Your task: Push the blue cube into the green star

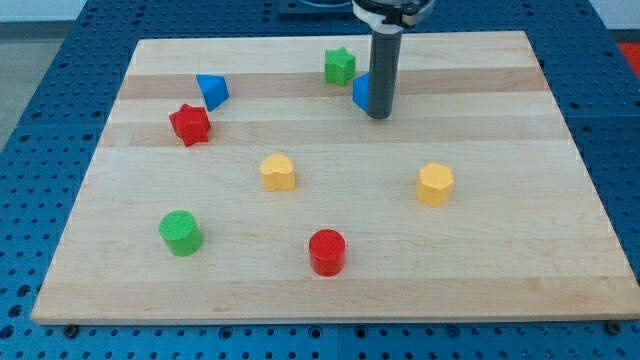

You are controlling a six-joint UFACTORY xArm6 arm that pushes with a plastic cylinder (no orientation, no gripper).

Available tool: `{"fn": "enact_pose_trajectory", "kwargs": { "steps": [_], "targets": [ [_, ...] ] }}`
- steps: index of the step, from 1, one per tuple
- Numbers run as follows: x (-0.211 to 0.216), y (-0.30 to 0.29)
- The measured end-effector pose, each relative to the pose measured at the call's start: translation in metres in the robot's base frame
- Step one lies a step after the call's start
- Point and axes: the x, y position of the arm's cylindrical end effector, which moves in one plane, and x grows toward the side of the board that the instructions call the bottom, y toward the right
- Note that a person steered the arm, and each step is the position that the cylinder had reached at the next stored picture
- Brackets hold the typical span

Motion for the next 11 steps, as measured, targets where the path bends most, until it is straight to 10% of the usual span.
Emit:
{"fn": "enact_pose_trajectory", "kwargs": {
  "steps": [8, 11],
  "targets": [
    [-0.068, -0.002],
    [-0.012, -0.06]
  ]
}}
